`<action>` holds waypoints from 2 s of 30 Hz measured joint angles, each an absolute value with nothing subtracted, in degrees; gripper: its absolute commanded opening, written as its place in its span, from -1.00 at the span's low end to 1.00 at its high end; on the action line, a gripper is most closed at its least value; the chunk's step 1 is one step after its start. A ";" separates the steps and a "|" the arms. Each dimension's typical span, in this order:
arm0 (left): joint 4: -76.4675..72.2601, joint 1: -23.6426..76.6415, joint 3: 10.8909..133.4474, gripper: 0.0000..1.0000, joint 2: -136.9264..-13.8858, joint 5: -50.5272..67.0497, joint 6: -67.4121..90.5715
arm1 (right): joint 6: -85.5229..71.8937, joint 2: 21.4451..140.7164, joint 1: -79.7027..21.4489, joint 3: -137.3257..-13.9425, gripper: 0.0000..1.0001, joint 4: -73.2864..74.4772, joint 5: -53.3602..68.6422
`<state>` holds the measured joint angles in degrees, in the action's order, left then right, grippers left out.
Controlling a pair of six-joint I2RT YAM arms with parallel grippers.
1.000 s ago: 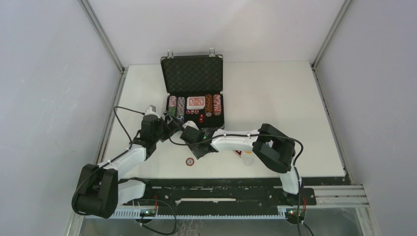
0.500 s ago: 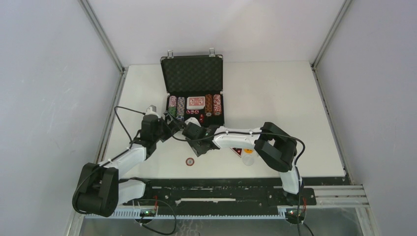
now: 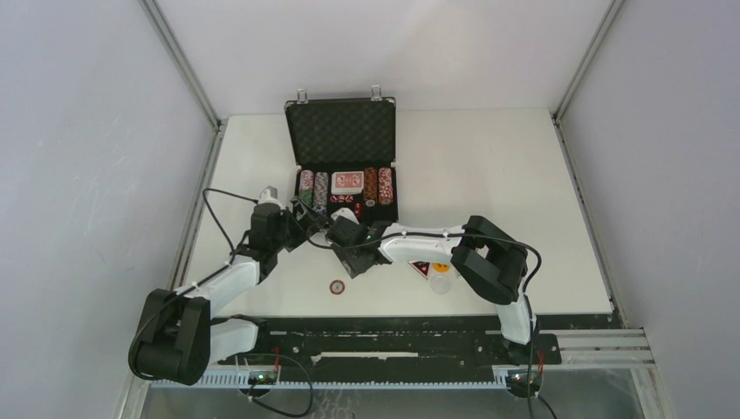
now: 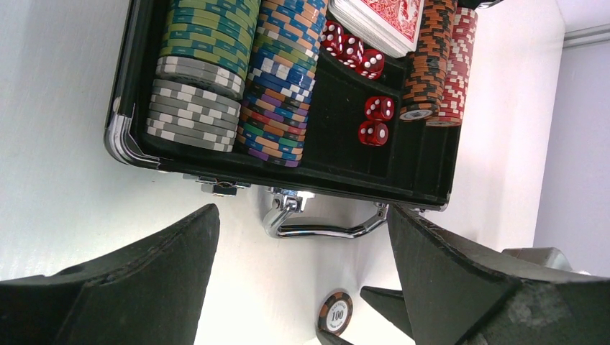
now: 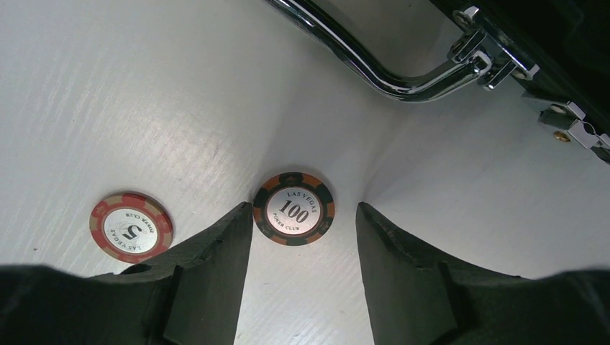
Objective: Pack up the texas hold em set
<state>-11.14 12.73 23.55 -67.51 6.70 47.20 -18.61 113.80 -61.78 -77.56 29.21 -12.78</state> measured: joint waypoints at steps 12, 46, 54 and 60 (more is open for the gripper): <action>-11.44 12.73 23.20 0.82 -67.51 6.81 47.20 | -18.83 113.80 -62.43 -77.25 0.02 28.95 -11.62; -11.53 12.73 23.20 0.82 -68.01 7.75 47.20 | -18.37 112.90 -61.93 -77.25 0.37 29.04 -12.05; -11.53 12.73 23.20 0.82 -68.14 7.73 47.18 | -18.26 113.75 -61.60 -77.41 0.37 29.02 -10.96; -11.62 12.73 23.03 0.82 -68.38 7.73 47.18 | -18.24 114.89 -61.76 -78.61 0.25 28.93 -10.31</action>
